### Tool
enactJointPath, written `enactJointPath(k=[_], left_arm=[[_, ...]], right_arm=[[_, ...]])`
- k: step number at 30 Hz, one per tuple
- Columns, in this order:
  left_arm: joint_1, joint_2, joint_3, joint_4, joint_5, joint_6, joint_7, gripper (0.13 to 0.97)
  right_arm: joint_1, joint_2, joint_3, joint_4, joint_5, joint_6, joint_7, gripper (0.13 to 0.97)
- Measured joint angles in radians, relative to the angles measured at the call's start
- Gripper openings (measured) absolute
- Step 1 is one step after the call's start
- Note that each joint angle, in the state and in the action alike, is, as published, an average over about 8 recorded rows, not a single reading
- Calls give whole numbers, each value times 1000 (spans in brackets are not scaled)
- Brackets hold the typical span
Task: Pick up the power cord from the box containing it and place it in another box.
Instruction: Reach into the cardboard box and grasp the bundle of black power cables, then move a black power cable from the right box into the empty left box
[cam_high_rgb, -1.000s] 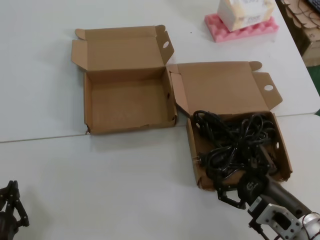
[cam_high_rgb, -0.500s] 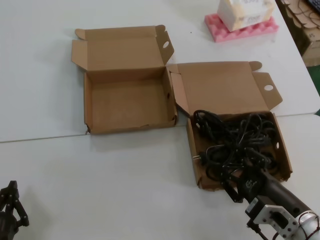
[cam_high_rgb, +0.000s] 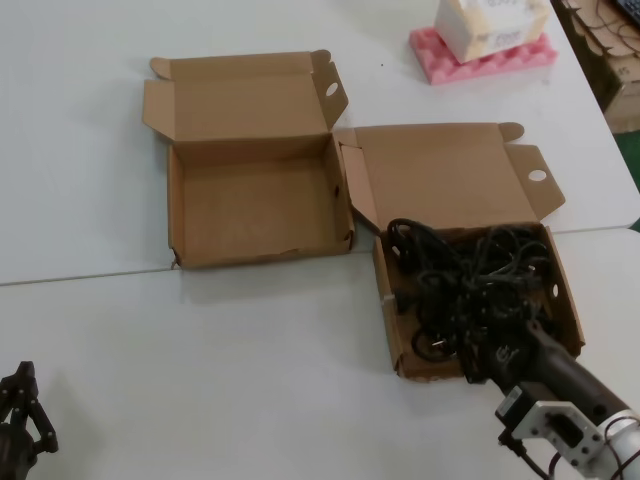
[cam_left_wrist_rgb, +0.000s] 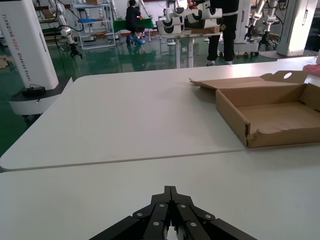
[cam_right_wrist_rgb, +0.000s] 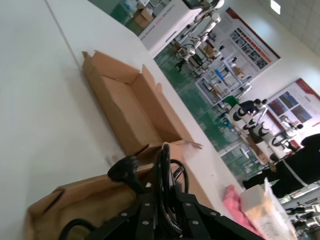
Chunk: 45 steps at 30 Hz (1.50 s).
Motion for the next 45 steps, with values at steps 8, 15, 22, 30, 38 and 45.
enactJointPath(k=[8,15,22,30,38,45], left_arm=[[0,0,0,0,0,0,0,163],[0,0,0,0,0,0,0,163],[0,0,0,0,0,0,0,163],[0,0,0,0,0,0,0,163],[0,0,0,0,0,0,0,163],[0,0,0,0,0,0,0,163]], right_arm=[[-31,10,87,73,-19,-37,0,198],[-46,1,179,183,-50,-85,0,197],[67,-58,148,226,-117,-85,0,196],[322,-233,-86,-8,-203,9,0,196],[519,-449,-286,-381,-216,100,0,195],[625,-585,-402,-702,-226,212,0,195]])
